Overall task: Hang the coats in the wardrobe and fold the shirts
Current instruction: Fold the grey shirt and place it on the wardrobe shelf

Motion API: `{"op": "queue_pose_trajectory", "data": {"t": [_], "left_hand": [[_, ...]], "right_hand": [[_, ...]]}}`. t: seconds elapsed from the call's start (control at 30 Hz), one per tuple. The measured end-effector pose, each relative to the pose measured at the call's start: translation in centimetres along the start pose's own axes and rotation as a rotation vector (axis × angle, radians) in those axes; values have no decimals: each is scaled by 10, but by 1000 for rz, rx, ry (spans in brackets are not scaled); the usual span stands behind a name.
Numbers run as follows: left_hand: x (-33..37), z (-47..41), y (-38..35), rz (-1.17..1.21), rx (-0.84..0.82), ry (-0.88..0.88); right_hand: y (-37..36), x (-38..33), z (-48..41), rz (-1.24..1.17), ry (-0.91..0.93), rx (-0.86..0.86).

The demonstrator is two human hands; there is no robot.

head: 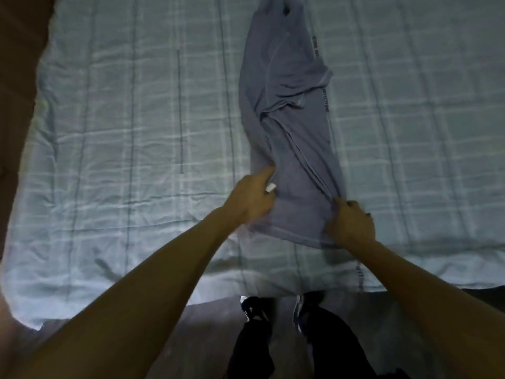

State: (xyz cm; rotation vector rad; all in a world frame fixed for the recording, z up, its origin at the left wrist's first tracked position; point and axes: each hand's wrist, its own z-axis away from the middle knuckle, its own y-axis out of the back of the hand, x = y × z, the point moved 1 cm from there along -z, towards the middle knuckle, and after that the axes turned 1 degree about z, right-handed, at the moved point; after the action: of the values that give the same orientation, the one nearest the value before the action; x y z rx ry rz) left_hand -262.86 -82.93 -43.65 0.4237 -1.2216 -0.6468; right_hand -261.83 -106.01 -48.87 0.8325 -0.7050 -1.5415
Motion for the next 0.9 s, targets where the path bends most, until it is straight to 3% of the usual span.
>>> {"op": "queue_pose_trajectory", "data": {"t": [0.03, 0.1, 0.17, 0.2, 0.27, 0.37, 0.43, 0.57, 0.63, 0.73, 0.8, 0.9], "left_hand": [[20, -3, -9, 1, -67, -26], [42, -9, -39, -58, -357, -15], [48, -11, -71, -181, -683, 84], [49, -9, -82, -203, -771, 142], [49, -8, -94, -191, -662, 139], [45, -12, -81, -146, -163, 134], [35, -17, -71, -214, -30, 129], [-1, -13, -72, -601, -255, -1], [-15, -2, -76, -636, -321, -53], [-22, 12, -74, -504, -298, -119], [-22, 15, -60, -450, -156, -119], [-33, 19, -32, -387, 96, 88]], "right_hand": [[-1, 4, 4, 22, -8, 5], [-1, 12, 7, 58, -22, 32], [-1, 18, 7, 70, -18, 67], [-2, 22, 5, 61, -20, 78], [-5, 32, 5, 65, -27, 85], [-11, 44, 6, 34, 14, 119], [-8, 47, 7, -63, 19, 146], [19, 45, 15, -347, -85, 358], [33, 41, 23, -460, -61, 471], [37, 14, 43, -467, 189, 470], [22, -15, 55, -355, 389, 365], [-4, -58, 66, -62, 738, 94]]}}
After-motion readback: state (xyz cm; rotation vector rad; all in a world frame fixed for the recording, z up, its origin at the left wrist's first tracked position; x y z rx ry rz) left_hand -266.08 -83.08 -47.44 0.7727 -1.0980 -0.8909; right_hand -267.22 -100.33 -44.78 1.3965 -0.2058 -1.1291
